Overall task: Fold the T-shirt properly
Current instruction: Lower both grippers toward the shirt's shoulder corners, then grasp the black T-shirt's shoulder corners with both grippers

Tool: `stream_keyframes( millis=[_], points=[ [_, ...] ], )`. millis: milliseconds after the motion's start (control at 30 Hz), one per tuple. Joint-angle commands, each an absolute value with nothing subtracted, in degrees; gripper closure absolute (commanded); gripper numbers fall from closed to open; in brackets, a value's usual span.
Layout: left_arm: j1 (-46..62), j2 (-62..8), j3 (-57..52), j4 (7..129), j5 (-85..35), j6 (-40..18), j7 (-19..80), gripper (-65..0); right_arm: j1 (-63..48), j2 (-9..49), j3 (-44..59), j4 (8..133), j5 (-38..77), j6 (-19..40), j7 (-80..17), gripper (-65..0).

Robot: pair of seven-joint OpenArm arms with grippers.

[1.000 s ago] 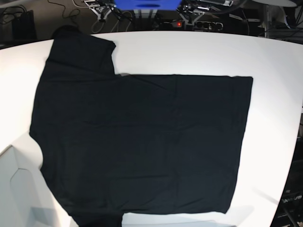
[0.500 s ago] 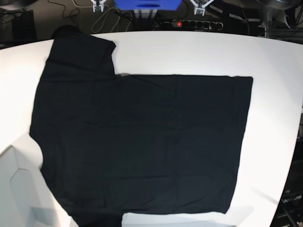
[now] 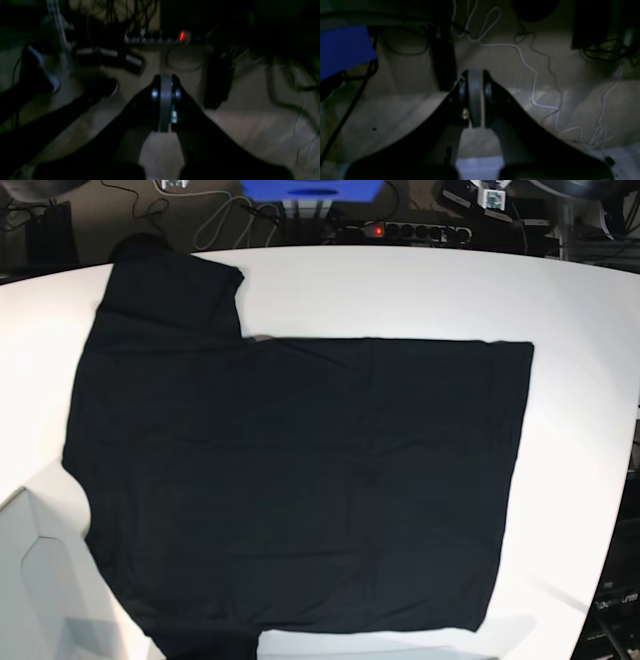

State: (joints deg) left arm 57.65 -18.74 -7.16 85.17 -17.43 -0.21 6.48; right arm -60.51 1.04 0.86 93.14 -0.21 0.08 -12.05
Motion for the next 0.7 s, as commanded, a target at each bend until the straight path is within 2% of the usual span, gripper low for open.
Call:
stream_keyframes(
  millis=[0,267,433,500,567,667],
  points=[
    [60.8,-19.0,-9.0,88.0,-17.7,-0.2,6.0,0.0,-63.3,2.0,1.9,96.2,-0.1,0.3,-11.5,0.0],
    [66.4,-18.8,-18.9,105.5,-17.9,-0.2,6.0,0.0,-67.3,2.4,7.9,113.6,-0.1,0.4,-11.6,0.0],
    [65.1,-18.8,-21.4,110.7,-18.0,-0.2,6.0,-0.4,-64.6,2.9,8.7,116.1,-0.1,0.4,-11.5,0.0],
    [63.9,-18.4,-22.3,111.6,-18.0,-0.2,6.0,-3.9,-63.3,3.0,8.7,116.1,-0.1,0.4,-11.5,0.0],
    [62.5,-16.9,-23.7,112.0,-18.0,-0.3,6.0,-11.5,-62.3,3.0,8.7,116.5,-0.1,0.4,-11.5,-1.0],
    [59.2,-15.1,-26.2,112.7,-18.0,-0.3,6.0,-26.4,-60.5,3.0,8.6,116.9,-0.1,0.5,-11.5,-10.0]
  ],
)
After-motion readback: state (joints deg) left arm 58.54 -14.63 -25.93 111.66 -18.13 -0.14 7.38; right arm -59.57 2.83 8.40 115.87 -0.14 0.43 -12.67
